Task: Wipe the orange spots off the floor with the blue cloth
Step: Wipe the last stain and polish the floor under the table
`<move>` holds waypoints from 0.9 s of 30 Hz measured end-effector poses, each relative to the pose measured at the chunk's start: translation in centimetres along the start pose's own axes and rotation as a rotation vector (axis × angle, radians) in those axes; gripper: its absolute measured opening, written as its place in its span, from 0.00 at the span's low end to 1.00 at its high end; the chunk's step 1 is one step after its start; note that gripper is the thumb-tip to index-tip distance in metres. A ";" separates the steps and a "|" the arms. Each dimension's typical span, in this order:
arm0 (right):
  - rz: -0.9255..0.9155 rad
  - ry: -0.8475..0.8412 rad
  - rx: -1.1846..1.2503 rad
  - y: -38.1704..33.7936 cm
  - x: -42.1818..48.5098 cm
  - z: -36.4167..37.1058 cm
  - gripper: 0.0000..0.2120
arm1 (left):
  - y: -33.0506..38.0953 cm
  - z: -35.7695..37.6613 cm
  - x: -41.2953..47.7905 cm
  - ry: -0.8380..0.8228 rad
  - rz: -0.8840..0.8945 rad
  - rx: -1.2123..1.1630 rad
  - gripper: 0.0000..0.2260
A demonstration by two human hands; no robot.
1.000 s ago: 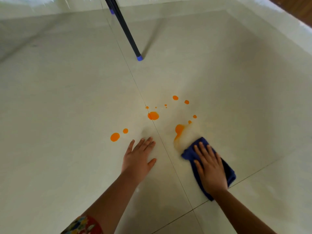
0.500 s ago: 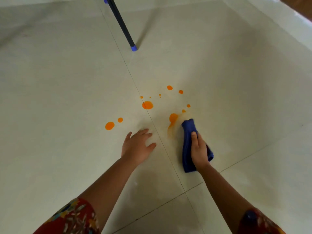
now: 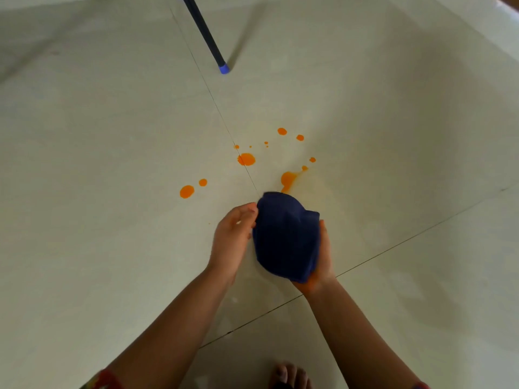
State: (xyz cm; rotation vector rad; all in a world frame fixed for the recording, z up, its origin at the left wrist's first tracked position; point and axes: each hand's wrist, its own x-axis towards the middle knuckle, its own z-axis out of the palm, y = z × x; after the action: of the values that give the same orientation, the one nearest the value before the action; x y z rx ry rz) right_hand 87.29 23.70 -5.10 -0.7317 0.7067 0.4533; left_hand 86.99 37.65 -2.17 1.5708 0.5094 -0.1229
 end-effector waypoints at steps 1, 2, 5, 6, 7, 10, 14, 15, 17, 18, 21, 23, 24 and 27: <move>0.006 -0.078 -0.071 0.2 -0.2 0.7 0.32 | 0.6 0.3 -0.3 -0.117 -0.040 -0.041 0.06; 0.007 -0.153 -0.155 0.5 -0.5 1.5 0.34 | 1.2 0.7 -0.7 -0.242 -0.095 -0.109 0.07; -0.063 -0.249 -0.476 1.6 -1.7 3.4 0.35 | 2.0 1.5 -1.3 -0.331 -0.209 -0.334 0.11; -0.091 -0.278 -0.514 1.7 -1.9 3.6 0.35 | 2.2 1.2 -1.3 -0.251 -0.221 -0.380 0.09; -0.134 -0.270 -0.542 1.3 -2.2 3.7 0.34 | 2.3 0.8 -1.0 -0.175 -0.240 -0.397 0.07; -0.242 -0.138 -0.659 -0.4 -2.3 3.6 0.23 | 2.3 -1.1 -0.3 -0.091 -0.323 -0.434 0.08; -0.321 -0.098 -0.901 -0.4 -2.3 3.3 0.05 | 2.1 -2.4 0.1 -0.160 -0.392 -0.516 0.16; -0.323 -0.116 -0.913 0.2 -2.1 3.3 0.08 | 2.1 -2.4 0.0 -0.203 -0.395 -0.527 0.17; -0.331 -0.136 -0.922 1.4 -1.9 3.1 0.15 | 1.9 -2.1 -0.5 -0.309 -0.417 -0.522 0.16; -0.344 -0.132 -0.910 1.7 -1.9 3.3 0.14 | 2.0 -2.1 -0.6 -0.360 -0.418 -0.493 0.16; -0.422 -0.032 -0.774 0.6 -2.0 3.5 0.07 | 2.2 -2.8 -0.4 -0.363 -0.366 -0.480 0.18; -0.452 0.086 -0.674 -1.4 -1.9 3.4 0.08 | 2.3 -4.0 0.0 -0.244 -0.296 -0.518 0.16; -0.447 0.135 -0.645 -2.4 -1.9 3.1 0.09 | 2.2 -4.7 0.3 -0.162 -0.282 -0.535 0.14; -0.349 0.131 -0.576 -4.5 -1.5 2.3 0.11 | 1.0 -6.6 1.2 0.016 -0.339 -0.497 0.14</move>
State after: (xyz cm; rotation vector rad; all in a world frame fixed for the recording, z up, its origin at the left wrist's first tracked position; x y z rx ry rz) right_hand 89.95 22.17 -0.77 -1.4121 0.5533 0.2875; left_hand 86.90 44.37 -1.20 0.9939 0.7529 -0.2235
